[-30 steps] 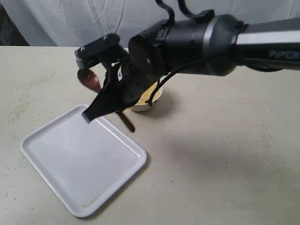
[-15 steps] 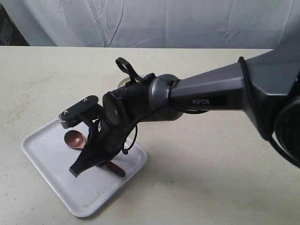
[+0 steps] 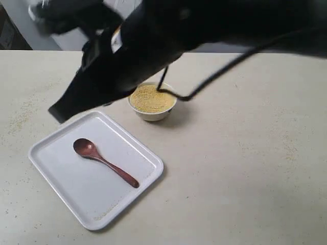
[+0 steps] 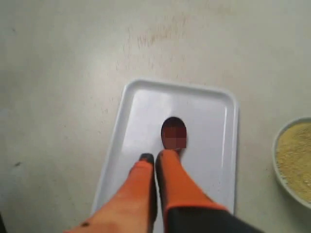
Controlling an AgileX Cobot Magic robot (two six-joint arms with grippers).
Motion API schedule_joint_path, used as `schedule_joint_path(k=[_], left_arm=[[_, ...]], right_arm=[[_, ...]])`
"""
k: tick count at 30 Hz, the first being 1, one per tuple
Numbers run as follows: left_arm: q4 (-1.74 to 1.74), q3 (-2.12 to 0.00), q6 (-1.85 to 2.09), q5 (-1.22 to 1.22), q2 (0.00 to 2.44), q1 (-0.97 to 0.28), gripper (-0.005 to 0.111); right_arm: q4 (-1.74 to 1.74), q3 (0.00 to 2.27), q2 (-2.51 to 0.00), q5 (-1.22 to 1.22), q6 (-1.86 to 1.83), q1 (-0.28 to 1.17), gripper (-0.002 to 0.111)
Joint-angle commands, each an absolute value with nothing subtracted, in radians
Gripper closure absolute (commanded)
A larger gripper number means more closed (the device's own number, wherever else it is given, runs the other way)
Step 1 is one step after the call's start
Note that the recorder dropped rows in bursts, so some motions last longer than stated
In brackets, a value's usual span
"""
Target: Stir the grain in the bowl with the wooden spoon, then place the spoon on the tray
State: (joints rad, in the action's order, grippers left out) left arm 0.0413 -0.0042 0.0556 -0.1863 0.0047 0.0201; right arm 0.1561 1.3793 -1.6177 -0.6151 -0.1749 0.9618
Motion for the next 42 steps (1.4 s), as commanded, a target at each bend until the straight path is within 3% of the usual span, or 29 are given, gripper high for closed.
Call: schedule_joint_path(k=[1,10,15,19,21,24,28,35,39,42], left_arm=[[0.045,0.000,0.056,-0.181,0.000,0.017,0.106],[0.045,0.000,0.056,-0.181,0.000,0.017,0.106],[0.045,0.000,0.056,-0.181,0.000,0.017,0.106],[0.045,0.000,0.056,-0.181,0.000,0.017,0.106],[0.045,0.000,0.056,-0.181,0.000,0.017,0.106],[0.043,0.000,0.056,-0.182,0.000,0.017,0.106],[0.043,0.000,0.056,-0.180,0.000,0.017,0.106],[0.043,0.000,0.056,-0.180,0.000,0.017,0.106],[0.043,0.000,0.056,-0.180,0.000,0.017,0.106],[0.043,0.000,0.056,-0.180,0.000,0.017,0.106]], right_arm=[[0.142,1.087,-1.322,-0.446,-0.157,0.981,0.104],[0.249,0.343,-0.849,0.041,-0.157,1.038,0.104],[0.402,0.156,-0.794,0.076,-0.147,1.038,0.104],[0.441,0.038,-0.718,0.334,-0.147,1.036,0.104],[0.433,0.000,-0.672,0.581,-0.149,1.031,0.104],[0.452,0.000,-0.624,0.690,-0.160,0.948,0.104],[0.443,0.000,-0.565,0.602,-0.157,0.721,0.104],[0.443,0.000,-0.338,0.198,-0.157,0.274,0.104],[0.440,0.000,-0.147,-0.046,-0.159,0.104,0.104],[0.407,0.000,-0.041,-0.184,-0.161,0.070,0.104]])
